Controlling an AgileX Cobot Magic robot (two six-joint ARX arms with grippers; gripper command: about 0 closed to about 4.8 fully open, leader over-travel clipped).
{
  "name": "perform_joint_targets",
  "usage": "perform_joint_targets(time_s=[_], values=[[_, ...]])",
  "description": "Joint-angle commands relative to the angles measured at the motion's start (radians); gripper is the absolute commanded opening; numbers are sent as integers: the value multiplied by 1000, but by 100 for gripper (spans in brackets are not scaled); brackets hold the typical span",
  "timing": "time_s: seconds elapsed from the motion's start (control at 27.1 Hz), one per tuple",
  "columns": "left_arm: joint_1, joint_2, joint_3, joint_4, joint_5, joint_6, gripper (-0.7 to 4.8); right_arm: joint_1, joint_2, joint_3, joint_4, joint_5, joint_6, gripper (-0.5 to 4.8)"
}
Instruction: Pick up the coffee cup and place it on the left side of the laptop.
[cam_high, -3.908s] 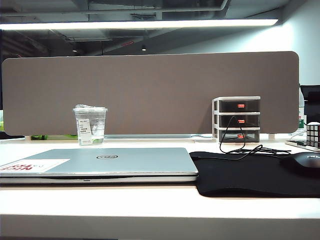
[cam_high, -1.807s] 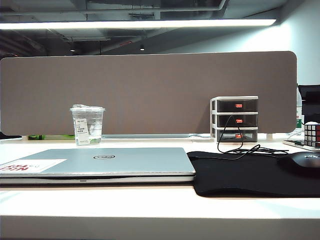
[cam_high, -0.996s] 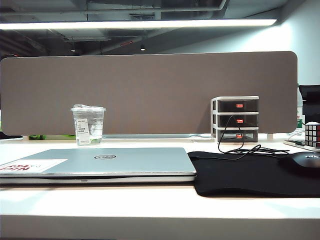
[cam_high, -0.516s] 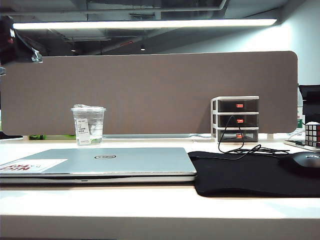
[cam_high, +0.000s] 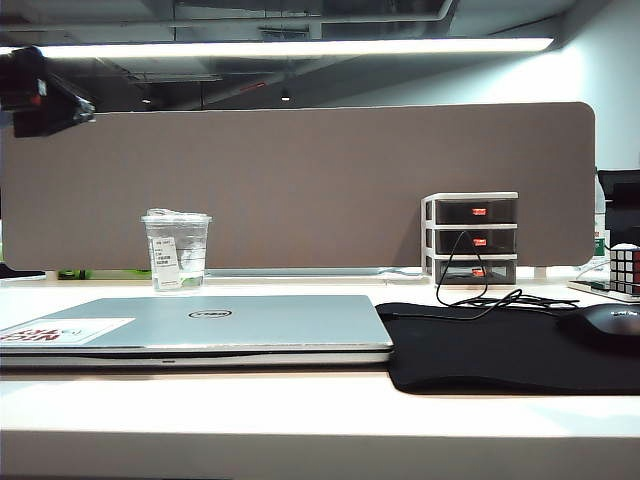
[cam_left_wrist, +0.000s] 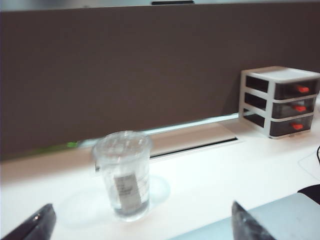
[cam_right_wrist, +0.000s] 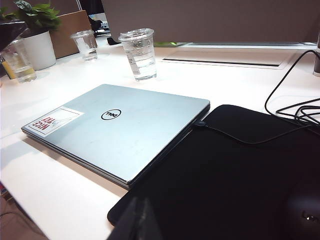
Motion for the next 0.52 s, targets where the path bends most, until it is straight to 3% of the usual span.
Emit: perform_joint_targets(time_s=[0.04, 0.33, 0.52], values=[[2, 88, 87, 20, 47, 34, 479, 0, -2, -5, 10, -6, -3, -1], [3, 398, 355, 20, 166, 28, 479, 0, -2, -5, 4, -6, -3, -1], [18, 552, 492, 19, 178, 14, 479, 1, -2, -5, 2, -6, -3, -1]])
